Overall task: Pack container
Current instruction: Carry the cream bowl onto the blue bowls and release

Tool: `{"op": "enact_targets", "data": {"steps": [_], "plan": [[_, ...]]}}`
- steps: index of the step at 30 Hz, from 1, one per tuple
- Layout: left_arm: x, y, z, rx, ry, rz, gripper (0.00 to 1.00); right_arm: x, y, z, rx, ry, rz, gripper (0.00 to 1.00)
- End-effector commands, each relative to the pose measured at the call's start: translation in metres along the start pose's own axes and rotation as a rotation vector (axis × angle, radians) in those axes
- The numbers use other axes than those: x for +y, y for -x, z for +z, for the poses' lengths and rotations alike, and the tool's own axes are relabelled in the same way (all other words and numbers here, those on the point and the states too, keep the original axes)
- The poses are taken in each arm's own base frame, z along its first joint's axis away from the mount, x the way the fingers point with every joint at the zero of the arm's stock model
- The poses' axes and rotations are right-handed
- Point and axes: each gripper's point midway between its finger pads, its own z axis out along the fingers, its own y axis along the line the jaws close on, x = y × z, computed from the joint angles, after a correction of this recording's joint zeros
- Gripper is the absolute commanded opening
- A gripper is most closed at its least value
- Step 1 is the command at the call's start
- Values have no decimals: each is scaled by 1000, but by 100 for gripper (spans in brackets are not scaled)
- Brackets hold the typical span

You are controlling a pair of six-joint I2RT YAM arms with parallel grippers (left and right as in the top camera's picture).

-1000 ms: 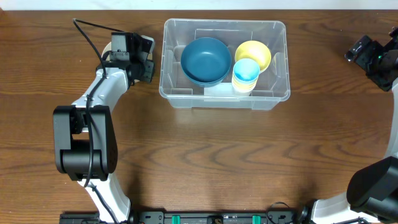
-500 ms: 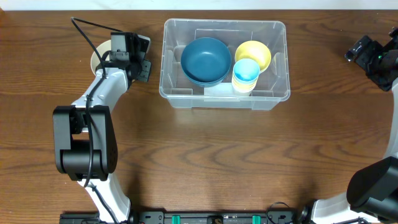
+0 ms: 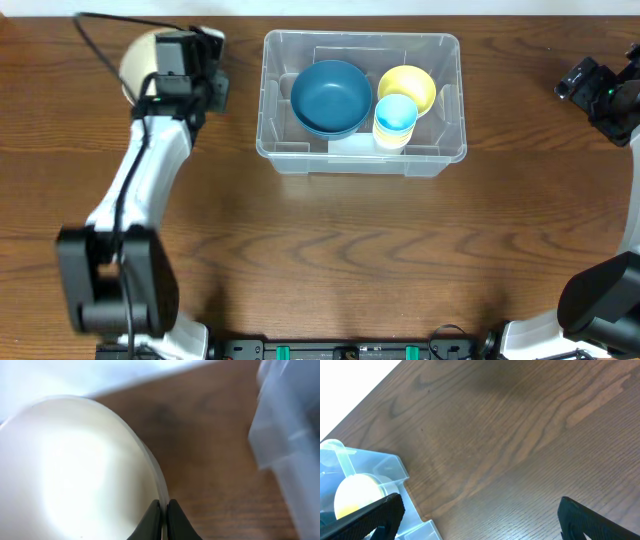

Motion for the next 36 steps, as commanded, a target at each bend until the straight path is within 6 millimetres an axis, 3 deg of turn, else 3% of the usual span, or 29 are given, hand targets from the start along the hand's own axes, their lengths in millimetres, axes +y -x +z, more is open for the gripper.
{"op": "enact_targets", "data": {"steps": [1,5,7,14,20,26,36], "plan": [[13,28,-40,-92,47,-32,5,1,6,-12,-32,8,10,99],[10,45,-71,-152,37,-36,6,1,6,-12,-32,8,10,99],[-4,52,-85,-178,-1,-15,6,1,6,-12,-32,8,10,99],[-92,81,-133,-302,-216,128,6,1,6,-12,-32,8,10,99],[-163,94,-152,-376,-342,206,6,1,6,-12,-32,7,10,99],[-202,97,-144,-388,-410,191,6,1,6,-12,-32,8,10,99],[-260,57,-94,-253,-507,245,6,1,6,-12,-32,8,10,99]]}}
